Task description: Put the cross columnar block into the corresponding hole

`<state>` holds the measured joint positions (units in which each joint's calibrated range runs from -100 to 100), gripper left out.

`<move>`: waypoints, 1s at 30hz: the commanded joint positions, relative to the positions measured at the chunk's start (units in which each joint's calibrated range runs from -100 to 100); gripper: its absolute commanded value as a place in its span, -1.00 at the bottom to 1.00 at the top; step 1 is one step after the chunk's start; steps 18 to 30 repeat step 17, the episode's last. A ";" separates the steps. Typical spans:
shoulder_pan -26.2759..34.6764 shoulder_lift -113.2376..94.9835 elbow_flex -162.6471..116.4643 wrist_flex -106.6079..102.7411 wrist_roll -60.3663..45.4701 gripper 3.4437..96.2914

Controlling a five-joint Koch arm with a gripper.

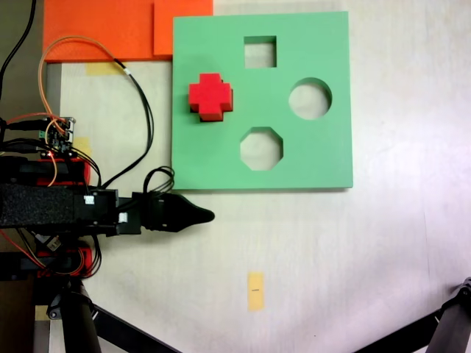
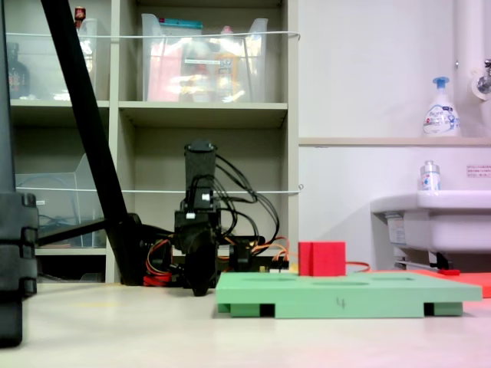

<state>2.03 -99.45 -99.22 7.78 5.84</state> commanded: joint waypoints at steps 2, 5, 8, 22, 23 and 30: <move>-0.24 -0.55 -0.78 -9.08 -0.39 -0.02; -0.20 -0.55 -0.78 -9.56 -0.39 -0.02; -0.20 -0.55 -0.78 -9.56 -0.39 -0.02; -0.29 -0.55 -0.78 -7.73 -0.34 -0.02; -0.29 -0.55 -0.78 -7.73 -0.34 -0.02; -0.29 -0.55 -0.78 -7.73 -0.34 -0.02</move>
